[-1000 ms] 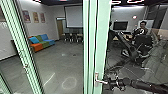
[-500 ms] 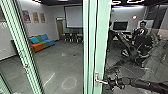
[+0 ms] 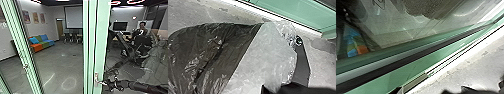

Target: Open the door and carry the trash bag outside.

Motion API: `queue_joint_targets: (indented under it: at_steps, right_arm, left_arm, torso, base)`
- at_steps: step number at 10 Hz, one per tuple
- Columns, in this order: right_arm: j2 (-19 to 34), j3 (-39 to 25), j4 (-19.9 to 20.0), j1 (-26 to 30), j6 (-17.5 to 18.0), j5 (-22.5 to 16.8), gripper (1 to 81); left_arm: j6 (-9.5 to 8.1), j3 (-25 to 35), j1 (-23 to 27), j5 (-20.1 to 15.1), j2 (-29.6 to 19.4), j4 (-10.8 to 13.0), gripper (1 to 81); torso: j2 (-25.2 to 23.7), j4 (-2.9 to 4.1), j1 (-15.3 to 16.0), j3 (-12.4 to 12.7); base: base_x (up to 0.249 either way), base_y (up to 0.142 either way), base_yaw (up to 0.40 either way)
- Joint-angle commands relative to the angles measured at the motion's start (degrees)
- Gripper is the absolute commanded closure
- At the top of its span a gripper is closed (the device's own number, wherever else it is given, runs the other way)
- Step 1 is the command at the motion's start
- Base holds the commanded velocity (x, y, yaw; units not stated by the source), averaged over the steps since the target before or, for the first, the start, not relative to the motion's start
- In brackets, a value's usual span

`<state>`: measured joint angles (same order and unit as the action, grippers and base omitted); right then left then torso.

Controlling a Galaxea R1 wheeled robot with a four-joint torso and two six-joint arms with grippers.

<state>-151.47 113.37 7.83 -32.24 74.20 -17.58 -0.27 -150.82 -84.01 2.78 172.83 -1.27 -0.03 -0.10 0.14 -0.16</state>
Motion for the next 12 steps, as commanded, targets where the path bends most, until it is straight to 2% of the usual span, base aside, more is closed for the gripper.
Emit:
queue_joint_targets:
  at_steps: [1,3,7,10,12]
  right_arm:
    - [-3.9,1.2,-1.9,2.9,0.9,-10.8,1.0]
    - [-4.2,1.8,-2.1,3.4,0.9,-11.3,1.0]
    - [-3.3,-1.9,-2.5,7.2,1.5,-12.2,1.0]
    - [-6.2,1.8,-3.7,6.1,1.6,-12.7,1.0]
    - [-7.8,4.6,-6.7,2.5,1.4,-12.5,1.0]
  left_arm:
    - [-0.08,0.3,3.4,-2.8,-0.1,-0.3,81.1]
    - [-0.08,0.3,3.4,-2.9,-0.1,-0.3,81.1]
    - [-0.08,0.3,3.4,-2.9,-0.2,-0.4,81.1]
    - [-0.08,0.3,3.4,-2.9,-0.2,-0.4,81.1]
    - [-0.08,0.3,3.4,-2.9,-0.2,-0.4,81.1]
  torso:
    - [0.0,0.00,0.0,0.0]
    - [0.0,0.00,0.0,0.0]
    - [0.0,0.00,0.0,0.0]
    - [0.0,0.00,0.0,0.0]
    - [0.0,-0.02,0.0,0.0]
  base:
    - [0.000,0.000,0.000]
    - [0.000,0.000,0.000]
    - [0.000,0.000,0.000]
    - [0.000,0.000,0.000]
    - [0.000,0.000,0.000]
